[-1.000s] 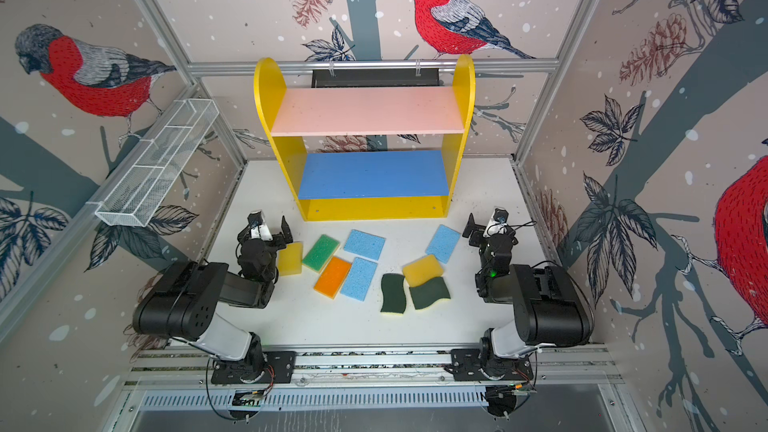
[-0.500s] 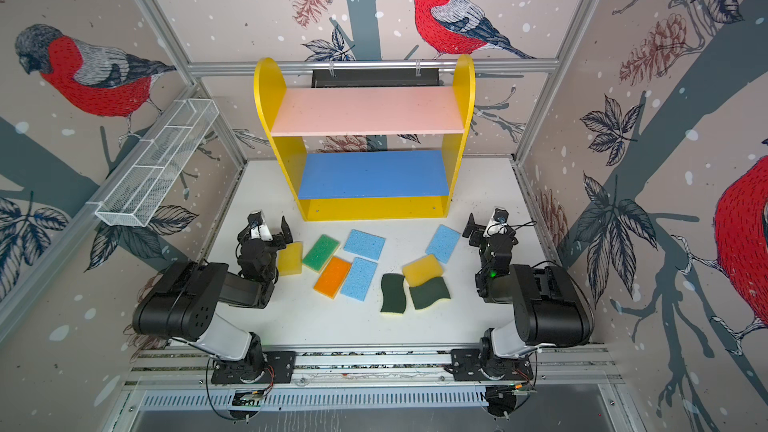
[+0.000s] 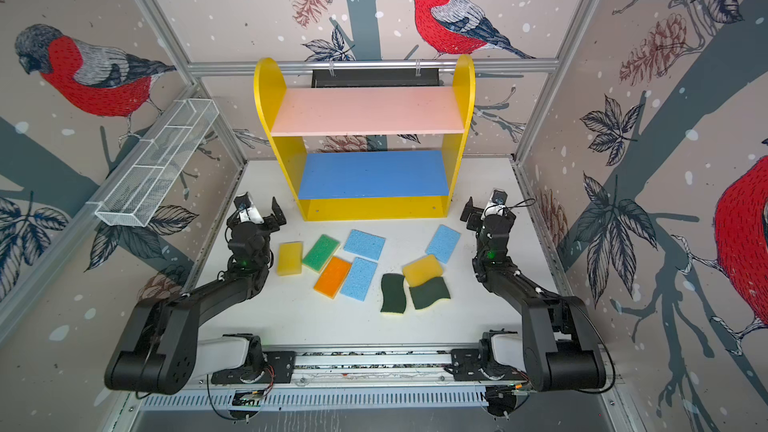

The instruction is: Place and organize the cleaning sponges onto the shelf

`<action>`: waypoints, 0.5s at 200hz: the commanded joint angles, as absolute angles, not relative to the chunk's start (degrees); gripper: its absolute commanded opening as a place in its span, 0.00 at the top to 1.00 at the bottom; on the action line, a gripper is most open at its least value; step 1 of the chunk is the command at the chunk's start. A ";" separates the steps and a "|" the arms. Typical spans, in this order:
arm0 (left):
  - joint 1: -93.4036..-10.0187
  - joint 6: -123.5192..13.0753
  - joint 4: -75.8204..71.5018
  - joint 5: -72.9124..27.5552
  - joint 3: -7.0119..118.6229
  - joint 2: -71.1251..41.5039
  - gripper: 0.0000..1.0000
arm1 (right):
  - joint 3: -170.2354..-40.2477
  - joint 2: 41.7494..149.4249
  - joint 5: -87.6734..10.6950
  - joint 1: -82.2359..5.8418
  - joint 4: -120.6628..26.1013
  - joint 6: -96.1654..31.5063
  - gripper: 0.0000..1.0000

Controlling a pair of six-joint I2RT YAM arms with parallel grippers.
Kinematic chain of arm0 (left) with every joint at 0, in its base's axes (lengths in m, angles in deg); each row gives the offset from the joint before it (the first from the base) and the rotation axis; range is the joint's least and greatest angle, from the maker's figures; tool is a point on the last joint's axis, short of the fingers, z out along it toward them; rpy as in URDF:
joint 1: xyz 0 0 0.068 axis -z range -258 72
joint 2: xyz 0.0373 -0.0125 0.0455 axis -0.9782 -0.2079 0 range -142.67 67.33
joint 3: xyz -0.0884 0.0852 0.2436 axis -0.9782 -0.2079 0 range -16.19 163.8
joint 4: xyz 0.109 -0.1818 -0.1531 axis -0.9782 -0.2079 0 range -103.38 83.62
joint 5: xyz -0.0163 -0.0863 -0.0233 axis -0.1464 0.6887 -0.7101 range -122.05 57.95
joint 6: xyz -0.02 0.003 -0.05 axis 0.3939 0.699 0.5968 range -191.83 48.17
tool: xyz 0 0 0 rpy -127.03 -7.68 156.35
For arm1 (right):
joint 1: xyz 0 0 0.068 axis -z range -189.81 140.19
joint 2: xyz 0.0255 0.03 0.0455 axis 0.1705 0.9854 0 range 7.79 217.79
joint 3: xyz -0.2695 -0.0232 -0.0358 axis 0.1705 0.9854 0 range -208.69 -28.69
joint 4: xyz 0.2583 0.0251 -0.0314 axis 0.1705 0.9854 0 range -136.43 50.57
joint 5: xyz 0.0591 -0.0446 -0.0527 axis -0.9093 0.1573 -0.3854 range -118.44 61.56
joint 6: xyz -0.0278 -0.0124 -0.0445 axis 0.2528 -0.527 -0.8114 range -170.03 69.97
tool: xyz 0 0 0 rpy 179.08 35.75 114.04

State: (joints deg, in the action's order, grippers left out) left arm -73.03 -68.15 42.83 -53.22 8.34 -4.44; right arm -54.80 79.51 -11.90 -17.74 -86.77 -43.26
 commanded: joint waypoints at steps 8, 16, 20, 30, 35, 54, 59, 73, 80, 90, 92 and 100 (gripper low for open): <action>-72.90 -62.70 28.09 -52.62 11.30 -0.27 0.02 | -57.37 75.39 -6.30 -22.38 -71.88 -33.78 0.00; -72.90 -60.81 26.69 -52.91 11.31 0.99 0.02 | -57.64 74.24 -5.32 -24.47 -69.20 -32.17 0.00; -72.90 -59.80 25.78 -52.93 11.19 1.87 0.02 | -57.81 73.75 -4.38 -25.57 -67.75 -31.08 0.00; -72.90 -57.85 23.93 -52.66 10.81 3.60 0.02 | -58.35 72.66 -3.04 -27.85 -64.07 -28.82 0.00; -72.90 -56.90 23.31 -52.31 10.65 4.31 0.02 | -58.75 72.28 -2.59 -28.81 -62.00 -27.73 0.00; -72.75 -53.38 19.33 -50.01 10.35 7.15 0.03 | -60.26 71.42 -0.98 -31.59 -54.00 -22.43 0.00; -72.75 -52.48 18.01 -49.65 10.50 7.73 0.04 | -60.45 71.29 -1.31 -32.03 -52.39 -21.12 0.00; -72.56 -49.30 13.55 -49.37 11.24 9.06 0.08 | -60.44 71.01 -3.06 -32.94 -49.18 -18.04 0.00; -72.53 -48.14 11.79 -49.10 11.42 9.60 0.10 | -60.18 71.07 -4.12 -33.27 -48.45 -17.23 0.00; -72.30 -46.99 9.63 -48.48 11.66 10.11 0.12 | -59.83 71.14 -5.26 -33.70 -47.89 -16.23 0.00; -72.25 -46.90 9.34 -48.33 11.73 10.22 0.12 | -59.72 71.15 -5.42 -33.78 -47.87 -16.16 0.00; -72.08 -46.63 8.05 -47.67 11.78 10.52 0.14 | -59.55 71.20 -5.99 -34.19 -47.66 -15.86 0.01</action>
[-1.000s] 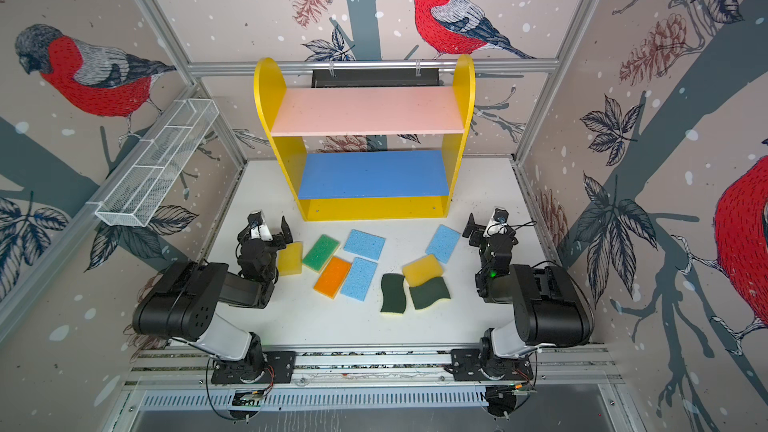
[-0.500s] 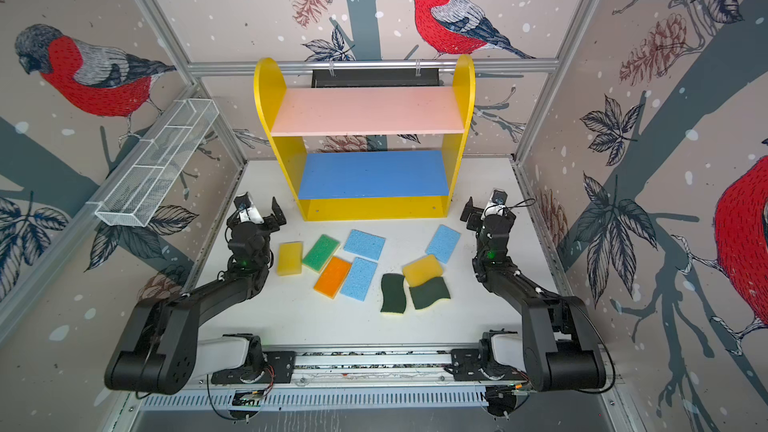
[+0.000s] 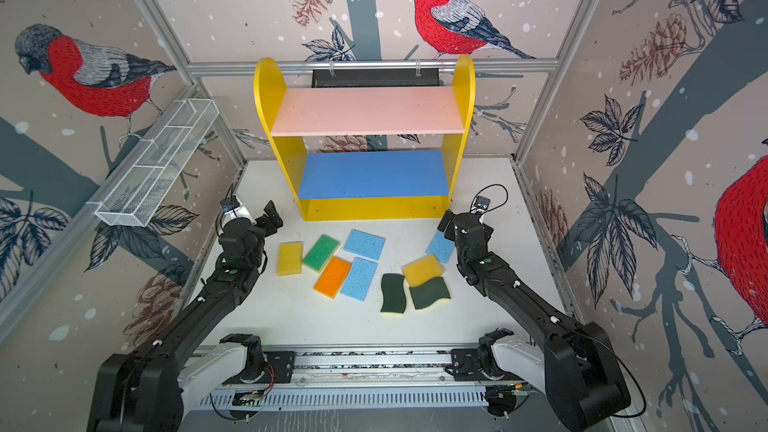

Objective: Place and organize the cleaning sponges onto the shelf
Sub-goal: 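Move the right gripper over the light-blue sponge nearest the shelf while the left arm lowers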

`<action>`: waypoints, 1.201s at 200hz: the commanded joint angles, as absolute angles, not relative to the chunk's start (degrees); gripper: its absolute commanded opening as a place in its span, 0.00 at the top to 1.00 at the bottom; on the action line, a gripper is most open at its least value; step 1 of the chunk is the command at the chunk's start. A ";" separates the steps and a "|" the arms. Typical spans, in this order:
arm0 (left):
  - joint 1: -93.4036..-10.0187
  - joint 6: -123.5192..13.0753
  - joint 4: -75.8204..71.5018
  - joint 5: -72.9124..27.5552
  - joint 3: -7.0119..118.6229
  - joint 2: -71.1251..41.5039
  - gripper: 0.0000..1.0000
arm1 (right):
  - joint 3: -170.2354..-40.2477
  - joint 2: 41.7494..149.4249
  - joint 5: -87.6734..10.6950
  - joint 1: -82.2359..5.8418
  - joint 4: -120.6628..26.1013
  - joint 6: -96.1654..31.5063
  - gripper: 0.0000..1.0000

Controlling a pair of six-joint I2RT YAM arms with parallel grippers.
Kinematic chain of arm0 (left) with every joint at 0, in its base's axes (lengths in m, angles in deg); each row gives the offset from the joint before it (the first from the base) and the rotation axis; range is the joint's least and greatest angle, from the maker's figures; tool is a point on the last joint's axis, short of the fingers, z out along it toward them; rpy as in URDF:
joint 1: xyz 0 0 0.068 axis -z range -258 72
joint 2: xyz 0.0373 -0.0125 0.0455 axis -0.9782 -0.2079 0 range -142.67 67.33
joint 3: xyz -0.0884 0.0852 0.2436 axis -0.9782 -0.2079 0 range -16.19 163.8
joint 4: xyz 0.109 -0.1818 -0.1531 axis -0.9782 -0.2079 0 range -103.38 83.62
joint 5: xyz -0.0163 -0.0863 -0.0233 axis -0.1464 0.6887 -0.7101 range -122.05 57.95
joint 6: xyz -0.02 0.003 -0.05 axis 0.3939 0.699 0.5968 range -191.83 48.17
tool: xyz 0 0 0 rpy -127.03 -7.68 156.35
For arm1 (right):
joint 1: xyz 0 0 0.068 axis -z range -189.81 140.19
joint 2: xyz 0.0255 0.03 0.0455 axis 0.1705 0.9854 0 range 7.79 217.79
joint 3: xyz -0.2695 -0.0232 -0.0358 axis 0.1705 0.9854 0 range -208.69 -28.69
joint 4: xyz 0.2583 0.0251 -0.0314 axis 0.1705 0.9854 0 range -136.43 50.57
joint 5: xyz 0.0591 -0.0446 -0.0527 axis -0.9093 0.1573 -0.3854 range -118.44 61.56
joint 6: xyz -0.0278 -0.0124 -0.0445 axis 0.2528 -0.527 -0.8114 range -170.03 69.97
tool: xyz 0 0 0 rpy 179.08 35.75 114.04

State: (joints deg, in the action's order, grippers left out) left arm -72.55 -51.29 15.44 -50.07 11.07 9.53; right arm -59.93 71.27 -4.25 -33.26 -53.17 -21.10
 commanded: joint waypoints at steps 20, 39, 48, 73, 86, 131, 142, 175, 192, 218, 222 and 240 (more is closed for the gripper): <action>-71.26 -45.15 4.87 -47.59 12.55 10.91 0.18 | -59.80 71.62 -6.63 -34.51 -46.86 -15.15 0.01; -70.50 -43.49 2.40 -46.96 13.49 11.15 0.18 | -60.53 72.75 -7.44 -34.45 -45.56 -14.30 0.01; -70.17 -43.21 1.79 -46.06 13.80 11.30 0.18 | -61.21 73.83 -8.63 -34.33 -44.42 -13.54 0.01; -69.40 -43.35 -0.12 -45.13 14.69 11.84 0.19 | -63.55 77.78 -11.60 -34.25 -40.51 -11.00 0.03; -69.30 -43.31 -0.73 -45.49 14.83 12.21 0.19 | -63.84 79.31 -13.16 -34.24 -40.09 -10.14 0.05; -69.06 -45.32 -1.89 -50.27 14.59 11.09 0.19 | -64.50 84.31 -15.66 -34.20 -39.00 -8.46 0.11; -69.06 -45.32 -1.30 -49.67 14.38 10.84 0.19 | -64.77 84.80 -15.87 -34.35 -38.34 -8.44 0.13; -69.06 -45.13 -0.87 -48.41 14.56 10.10 0.20 | -65.77 87.05 -15.52 -34.25 -36.23 -8.53 0.18; -69.10 -45.49 -1.06 -48.22 14.70 9.90 0.20 | -66.23 88.74 -15.54 -34.24 -35.48 -8.42 0.20; -69.08 -46.16 -1.45 -48.66 15.28 9.77 0.20 | -67.21 91.58 -14.90 -34.07 -34.83 -7.76 0.20; -69.06 -46.21 -1.50 -48.63 15.52 9.73 0.19 | -67.33 91.98 -14.82 -34.07 -34.76 -7.78 0.20; -69.05 -46.51 -1.82 -47.97 15.99 9.12 0.19 | -68.19 93.66 -14.94 -34.02 -34.50 -7.98 0.22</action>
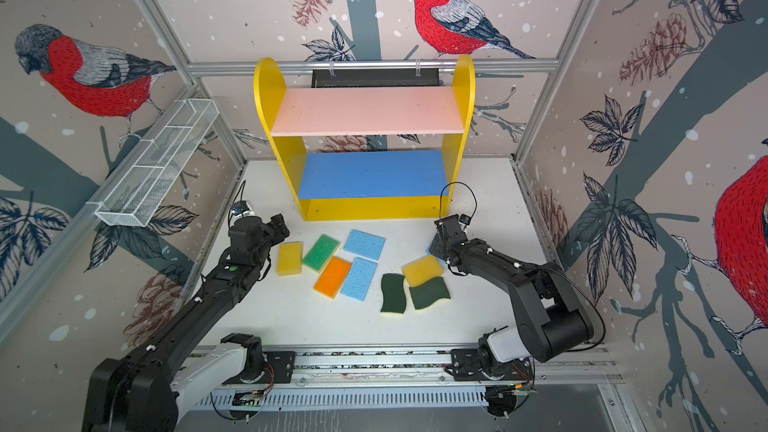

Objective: Place and organize the cleaning sponges onto the shelf
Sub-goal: 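Move the right gripper over the light-blue sponge nearest the shelf while the left arm lowers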

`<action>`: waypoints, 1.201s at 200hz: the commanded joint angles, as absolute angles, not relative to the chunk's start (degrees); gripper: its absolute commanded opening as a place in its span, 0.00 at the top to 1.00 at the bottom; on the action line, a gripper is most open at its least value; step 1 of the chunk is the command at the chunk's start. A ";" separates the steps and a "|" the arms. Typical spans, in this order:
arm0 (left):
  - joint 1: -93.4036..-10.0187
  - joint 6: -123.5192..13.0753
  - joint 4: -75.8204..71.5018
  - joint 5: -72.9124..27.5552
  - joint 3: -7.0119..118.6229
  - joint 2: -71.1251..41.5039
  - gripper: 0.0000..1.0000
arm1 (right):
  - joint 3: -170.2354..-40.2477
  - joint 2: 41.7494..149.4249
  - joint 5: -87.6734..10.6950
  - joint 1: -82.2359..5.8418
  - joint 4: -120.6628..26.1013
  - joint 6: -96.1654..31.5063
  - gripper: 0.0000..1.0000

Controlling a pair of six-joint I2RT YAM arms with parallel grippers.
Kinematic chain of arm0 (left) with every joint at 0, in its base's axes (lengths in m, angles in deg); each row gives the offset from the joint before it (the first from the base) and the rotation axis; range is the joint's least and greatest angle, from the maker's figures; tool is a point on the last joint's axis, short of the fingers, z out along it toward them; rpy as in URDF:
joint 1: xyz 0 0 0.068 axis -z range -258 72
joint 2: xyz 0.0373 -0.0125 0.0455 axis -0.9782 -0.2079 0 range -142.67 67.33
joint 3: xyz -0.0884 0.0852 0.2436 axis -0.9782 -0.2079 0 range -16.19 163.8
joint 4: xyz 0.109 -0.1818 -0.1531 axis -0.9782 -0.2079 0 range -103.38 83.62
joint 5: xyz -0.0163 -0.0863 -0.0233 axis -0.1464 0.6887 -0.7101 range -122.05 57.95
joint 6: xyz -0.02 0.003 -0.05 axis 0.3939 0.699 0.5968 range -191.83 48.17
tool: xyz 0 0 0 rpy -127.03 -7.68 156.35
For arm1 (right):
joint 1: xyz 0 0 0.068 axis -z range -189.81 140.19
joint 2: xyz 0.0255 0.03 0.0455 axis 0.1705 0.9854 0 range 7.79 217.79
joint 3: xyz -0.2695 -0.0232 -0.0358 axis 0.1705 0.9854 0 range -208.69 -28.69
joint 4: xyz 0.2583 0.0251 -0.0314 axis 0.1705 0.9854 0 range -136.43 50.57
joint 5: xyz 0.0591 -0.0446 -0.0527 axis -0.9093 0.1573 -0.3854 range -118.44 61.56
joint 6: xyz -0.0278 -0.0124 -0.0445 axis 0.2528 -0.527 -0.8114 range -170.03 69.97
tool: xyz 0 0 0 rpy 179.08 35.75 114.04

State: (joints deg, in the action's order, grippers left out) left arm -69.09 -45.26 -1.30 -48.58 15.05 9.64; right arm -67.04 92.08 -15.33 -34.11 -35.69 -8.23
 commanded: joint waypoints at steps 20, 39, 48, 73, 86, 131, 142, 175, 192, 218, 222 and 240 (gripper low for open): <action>-69.04 -46.52 -1.79 -47.83 15.97 8.58 0.19 | -69.26 95.20 -15.68 -33.83 -33.62 -8.26 0.27; -69.05 -46.47 -1.91 -47.84 16.28 7.96 0.19 | -69.49 95.58 -15.61 -33.52 -32.78 -8.26 0.31; -69.04 -46.52 -2.01 -47.85 16.45 7.70 0.19 | -69.38 95.54 -15.60 -33.08 -32.44 -8.25 0.32; -69.04 -46.60 -2.05 -47.78 16.89 7.24 0.19 | -68.91 95.00 -16.21 -30.66 -31.30 -9.17 0.35; -69.05 -46.60 -2.09 -47.89 17.03 6.99 0.19 | -68.68 94.51 -16.55 -28.98 -30.80 -10.07 0.36; -69.04 -46.34 -2.29 -47.44 17.42 6.13 0.20 | -68.21 92.43 -18.13 -22.78 -30.18 -13.48 0.36; -69.09 -46.16 -2.62 -47.30 17.79 5.95 0.20 | -68.18 92.04 -17.98 -21.81 -29.95 -14.04 0.35; -69.04 -45.98 -3.23 -46.58 18.35 6.19 0.20 | -68.33 90.10 -16.53 -20.19 -29.08 -15.41 0.33; -69.04 -45.90 -3.33 -46.36 18.37 6.47 0.20 | -68.08 88.81 -16.85 -20.17 -28.77 -15.23 0.30; -69.04 -45.59 -3.74 -46.46 18.39 6.58 0.20 | -66.03 85.95 -19.54 -20.41 -30.13 -14.10 0.20; -69.04 -45.57 -3.76 -46.46 18.35 6.54 0.20 | -65.61 85.53 -20.13 -20.49 -30.44 -13.88 0.19; -69.04 -45.46 -3.78 -45.88 18.43 6.08 0.19 | -64.40 84.28 -21.26 -21.93 -31.39 -13.15 0.17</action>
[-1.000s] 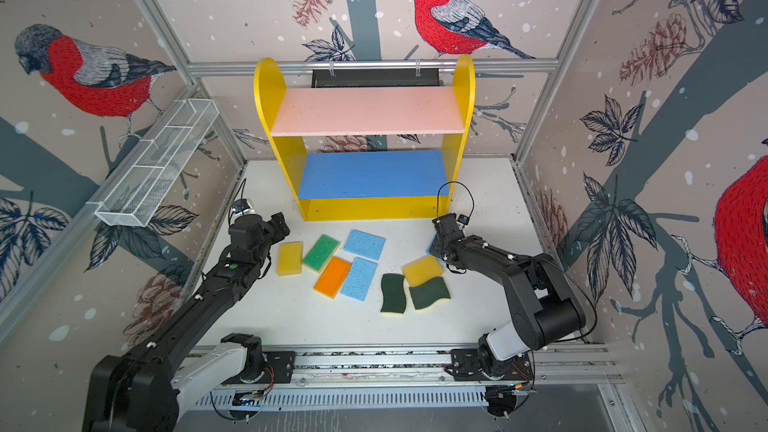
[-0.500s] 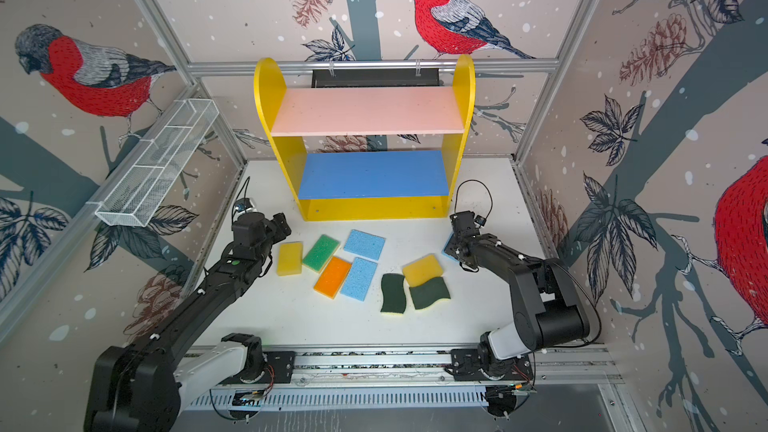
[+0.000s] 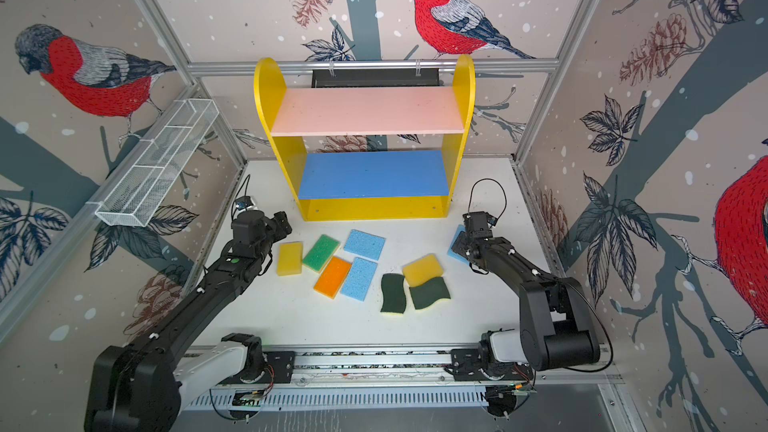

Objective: Place and organize the cleaning sponges onto the shelf
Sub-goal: 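Move the right gripper over the light-blue sponge nearest the shelf while the left arm lowers, then lower the right gripper and close it on the light-blue sponge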

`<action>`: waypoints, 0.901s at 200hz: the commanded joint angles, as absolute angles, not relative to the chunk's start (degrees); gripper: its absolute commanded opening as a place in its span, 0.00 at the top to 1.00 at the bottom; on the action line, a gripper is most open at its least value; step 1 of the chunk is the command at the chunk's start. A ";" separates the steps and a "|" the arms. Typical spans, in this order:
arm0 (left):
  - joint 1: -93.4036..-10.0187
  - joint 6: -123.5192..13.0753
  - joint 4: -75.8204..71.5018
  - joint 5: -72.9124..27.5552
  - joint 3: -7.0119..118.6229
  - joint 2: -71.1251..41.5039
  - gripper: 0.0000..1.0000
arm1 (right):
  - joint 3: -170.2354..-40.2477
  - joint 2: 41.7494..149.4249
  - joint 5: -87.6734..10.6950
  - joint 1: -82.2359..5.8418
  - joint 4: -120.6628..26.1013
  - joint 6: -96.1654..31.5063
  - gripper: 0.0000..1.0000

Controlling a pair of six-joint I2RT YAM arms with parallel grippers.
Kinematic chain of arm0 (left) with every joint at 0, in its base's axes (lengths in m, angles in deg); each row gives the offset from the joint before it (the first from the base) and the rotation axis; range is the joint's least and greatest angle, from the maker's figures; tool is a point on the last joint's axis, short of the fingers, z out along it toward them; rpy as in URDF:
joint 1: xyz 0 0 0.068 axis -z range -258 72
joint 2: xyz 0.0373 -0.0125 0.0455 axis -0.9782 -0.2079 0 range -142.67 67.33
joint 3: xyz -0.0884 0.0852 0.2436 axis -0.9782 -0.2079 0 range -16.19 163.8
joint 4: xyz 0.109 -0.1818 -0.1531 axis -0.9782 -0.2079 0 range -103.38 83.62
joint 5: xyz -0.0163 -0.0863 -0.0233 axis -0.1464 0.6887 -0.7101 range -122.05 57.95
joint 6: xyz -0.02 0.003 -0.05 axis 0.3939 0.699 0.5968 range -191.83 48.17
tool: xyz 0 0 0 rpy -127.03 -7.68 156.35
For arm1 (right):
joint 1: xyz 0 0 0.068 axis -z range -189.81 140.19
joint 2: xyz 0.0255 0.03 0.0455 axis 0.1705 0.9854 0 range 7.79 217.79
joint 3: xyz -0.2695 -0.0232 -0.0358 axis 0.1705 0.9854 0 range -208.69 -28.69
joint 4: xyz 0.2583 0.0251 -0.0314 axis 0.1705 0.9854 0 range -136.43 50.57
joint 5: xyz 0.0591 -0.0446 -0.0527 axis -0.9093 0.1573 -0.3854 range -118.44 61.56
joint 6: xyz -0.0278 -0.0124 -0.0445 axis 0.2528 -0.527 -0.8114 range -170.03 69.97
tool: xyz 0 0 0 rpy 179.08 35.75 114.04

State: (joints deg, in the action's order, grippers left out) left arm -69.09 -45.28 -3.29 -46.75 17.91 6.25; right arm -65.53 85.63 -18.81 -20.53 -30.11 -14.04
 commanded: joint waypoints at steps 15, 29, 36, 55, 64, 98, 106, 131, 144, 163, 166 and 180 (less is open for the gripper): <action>-69.04 -45.28 -3.77 -45.44 18.64 5.58 0.19 | -64.35 84.34 -20.39 -24.26 -31.75 -13.14 0.14; -69.05 -45.20 -3.70 -45.24 18.70 5.23 0.19 | -65.10 85.41 -19.03 -26.32 -31.40 -13.07 0.12; -69.06 -45.18 -3.70 -45.15 18.74 5.11 0.19 | -65.57 86.11 -18.61 -27.00 -31.23 -12.94 0.12; -69.07 -45.37 -3.90 -45.06 18.79 4.88 0.19 | -66.30 87.25 -17.69 -27.74 -30.96 -12.25 0.10; -69.04 -45.54 -4.01 -45.26 18.78 4.80 0.18 | -66.48 87.58 -17.40 -27.74 -30.79 -11.88 0.09; -69.11 -45.64 -4.01 -45.48 18.50 4.12 0.17 | -67.33 88.75 -15.57 -27.94 -29.67 -11.22 0.06; -69.07 -45.62 -3.89 -45.29 18.60 3.74 0.17 | -67.59 89.07 -15.34 -28.02 -29.32 -11.27 0.06; -69.06 -45.69 -3.93 -45.19 19.04 2.46 0.16 | -68.11 89.59 -14.15 -28.63 -28.77 -11.36 0.04; -69.11 -45.70 -3.93 -45.24 19.14 1.87 0.16 | -68.15 89.85 -13.52 -28.69 -28.63 -11.24 0.03; -69.09 -45.64 -4.13 -45.23 19.37 1.03 0.15 | -68.33 90.83 -13.23 -28.66 -28.50 -11.31 0.02; -69.11 -45.64 -4.19 -45.34 19.41 0.99 0.15 | -68.39 90.98 -13.23 -28.69 -28.50 -11.42 0.02; -69.08 -45.64 -4.38 -45.43 19.61 0.62 0.15 | -68.63 91.90 -13.02 -28.71 -28.50 -11.36 0.02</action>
State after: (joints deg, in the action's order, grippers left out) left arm -69.07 -45.09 -3.96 -45.59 18.90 1.07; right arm -68.11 90.81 -14.81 -28.56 -29.52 -12.14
